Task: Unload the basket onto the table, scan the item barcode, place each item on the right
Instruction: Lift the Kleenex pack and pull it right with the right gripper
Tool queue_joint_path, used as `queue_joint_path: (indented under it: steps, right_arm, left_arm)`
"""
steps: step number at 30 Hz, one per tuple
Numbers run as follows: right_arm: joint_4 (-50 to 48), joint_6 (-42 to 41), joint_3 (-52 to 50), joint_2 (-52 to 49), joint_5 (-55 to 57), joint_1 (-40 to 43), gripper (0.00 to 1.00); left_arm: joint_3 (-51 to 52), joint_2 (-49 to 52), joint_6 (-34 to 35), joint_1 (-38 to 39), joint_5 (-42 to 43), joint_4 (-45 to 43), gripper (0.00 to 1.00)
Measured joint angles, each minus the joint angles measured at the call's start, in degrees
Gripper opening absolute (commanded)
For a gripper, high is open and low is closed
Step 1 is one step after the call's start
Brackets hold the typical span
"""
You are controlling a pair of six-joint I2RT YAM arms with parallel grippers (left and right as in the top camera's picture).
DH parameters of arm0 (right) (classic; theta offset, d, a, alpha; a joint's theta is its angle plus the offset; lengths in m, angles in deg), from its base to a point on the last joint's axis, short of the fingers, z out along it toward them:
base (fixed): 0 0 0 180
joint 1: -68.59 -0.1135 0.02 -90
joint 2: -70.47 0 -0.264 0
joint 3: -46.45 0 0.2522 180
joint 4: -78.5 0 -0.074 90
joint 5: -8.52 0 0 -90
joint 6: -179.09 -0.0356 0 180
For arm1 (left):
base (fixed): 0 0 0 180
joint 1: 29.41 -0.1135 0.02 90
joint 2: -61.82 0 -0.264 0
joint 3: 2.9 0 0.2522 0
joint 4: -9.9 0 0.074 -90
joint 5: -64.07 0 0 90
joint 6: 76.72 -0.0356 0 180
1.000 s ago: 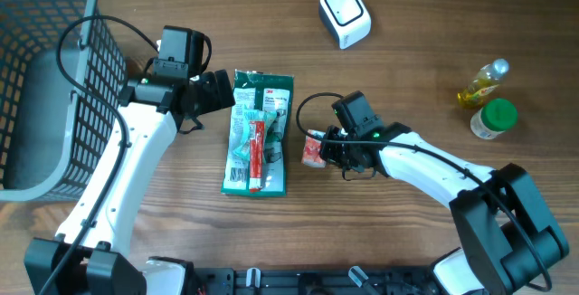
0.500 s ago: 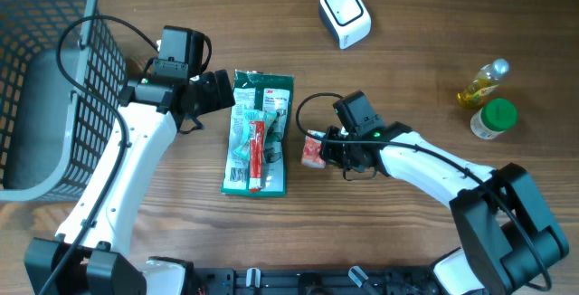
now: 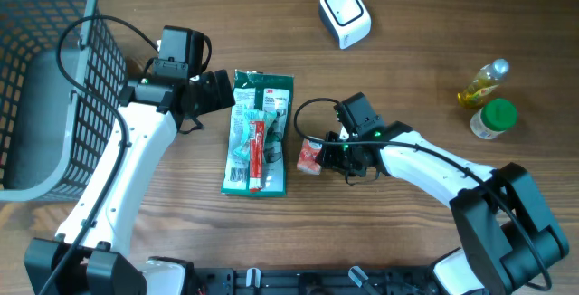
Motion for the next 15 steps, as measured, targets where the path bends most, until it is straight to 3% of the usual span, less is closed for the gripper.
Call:
queue_joint_path:
  steps: [6,7,9,15]
  right_arm:
    - [3.3,0.9,1.3,2.3,-0.9,0.0,0.44]
    - [3.7,1.3,1.6,3.4,-0.9,0.0,0.54]
    - [4.7,1.6,2.1,5.7,-0.6,0.0,1.00]
    - [5.9,4.0,2.3,8.1,2.2,0.0,0.99]
  left_arm:
    - [0.0,0.0,0.0,0.0,0.0,0.0,1.00]
    - [0.0,0.0,0.0,0.0,0.0,0.0,1.00]
    - [0.0,0.0,0.0,0.0,0.0,0.0,1.00]
    - [0.0,0.0,0.0,0.0,0.0,0.0,1.00]
